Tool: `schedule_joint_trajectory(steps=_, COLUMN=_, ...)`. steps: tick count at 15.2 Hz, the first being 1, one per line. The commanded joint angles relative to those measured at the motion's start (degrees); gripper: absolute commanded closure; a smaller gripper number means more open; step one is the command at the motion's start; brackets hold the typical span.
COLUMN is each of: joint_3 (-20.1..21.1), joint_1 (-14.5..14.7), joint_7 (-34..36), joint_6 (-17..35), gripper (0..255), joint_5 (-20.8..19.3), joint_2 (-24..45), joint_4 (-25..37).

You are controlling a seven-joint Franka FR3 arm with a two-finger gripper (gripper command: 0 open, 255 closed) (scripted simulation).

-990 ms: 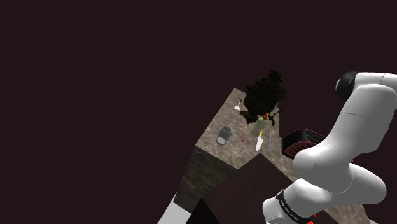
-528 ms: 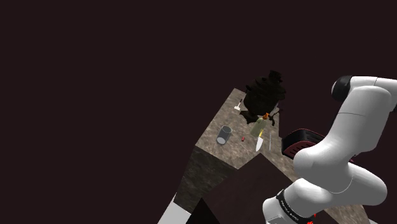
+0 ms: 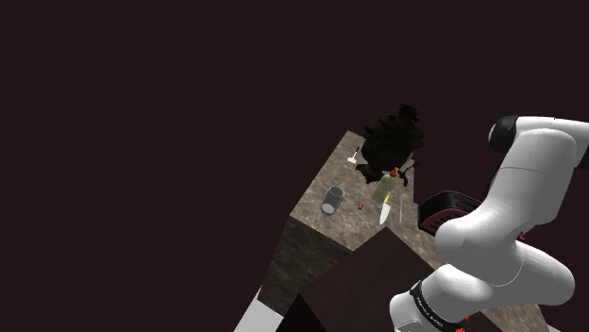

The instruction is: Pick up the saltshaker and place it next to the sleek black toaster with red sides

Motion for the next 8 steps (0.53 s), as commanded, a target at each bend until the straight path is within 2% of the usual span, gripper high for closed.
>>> schedule_joint_trajectory(steps=1, joint_3=0.01, joint_1=-0.01, joint_7=-0.01, joint_6=0.02, gripper=255, joint_5=0.01, joint_2=0.01, joint_4=0.01)
schedule_joint_trajectory(steps=3, joint_3=0.01, joint_1=-0.01, joint_7=-0.01, joint_6=0.02, gripper=255, joint_5=0.01, joint_2=0.01, joint_4=0.01)
schedule_joint_trajectory(steps=4, joint_3=0.01, joint_1=-0.01, joint_7=-0.01, joint_6=0.02, gripper=0, joint_5=0.01, joint_2=0.01, joint_4=0.01)
schedule_joint_trajectory(steps=8, joint_3=0.01, joint_1=-0.01, joint_7=-0.01, joint_6=0.02, gripper=0, joint_5=0.01, joint_2=0.01, joint_4=0.01)
